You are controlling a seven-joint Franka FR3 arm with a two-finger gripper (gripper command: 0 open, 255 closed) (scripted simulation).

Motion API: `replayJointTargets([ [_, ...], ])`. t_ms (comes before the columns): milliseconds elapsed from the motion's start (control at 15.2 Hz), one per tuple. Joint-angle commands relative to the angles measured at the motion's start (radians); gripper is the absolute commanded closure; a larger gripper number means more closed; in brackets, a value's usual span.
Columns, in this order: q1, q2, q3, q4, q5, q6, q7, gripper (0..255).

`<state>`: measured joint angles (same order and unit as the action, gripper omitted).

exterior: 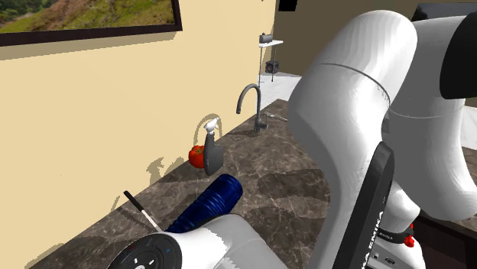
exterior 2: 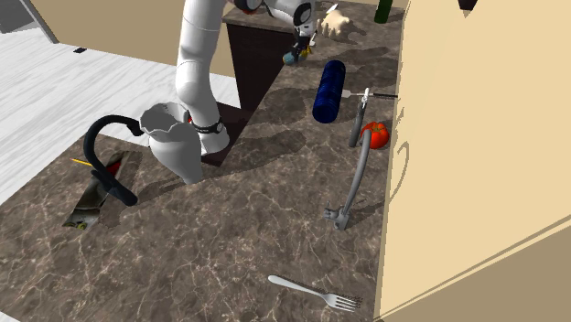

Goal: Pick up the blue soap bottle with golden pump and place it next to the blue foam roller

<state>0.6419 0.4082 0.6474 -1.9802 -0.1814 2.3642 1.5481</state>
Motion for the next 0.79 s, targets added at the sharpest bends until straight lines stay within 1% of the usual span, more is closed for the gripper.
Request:
replayJointTargets([
  [0, 0.01, 0.022, -0.006, -0.012, -0.012, 0.02, 0.006, 255],
  [66, 0.018, 0.039, -0.015, -0.015, -0.025, 0.039, 0.013, 255],
  [594, 0.018, 0.039, -0.016, -0.015, -0.025, 0.039, 0.013, 255],
  [660, 0.018, 0.039, -0.016, -0.015, -0.025, 0.039, 0.013, 0],
  [726, 0.018, 0.039, -0.015, -0.015, -0.025, 0.039, 0.013, 0],
])
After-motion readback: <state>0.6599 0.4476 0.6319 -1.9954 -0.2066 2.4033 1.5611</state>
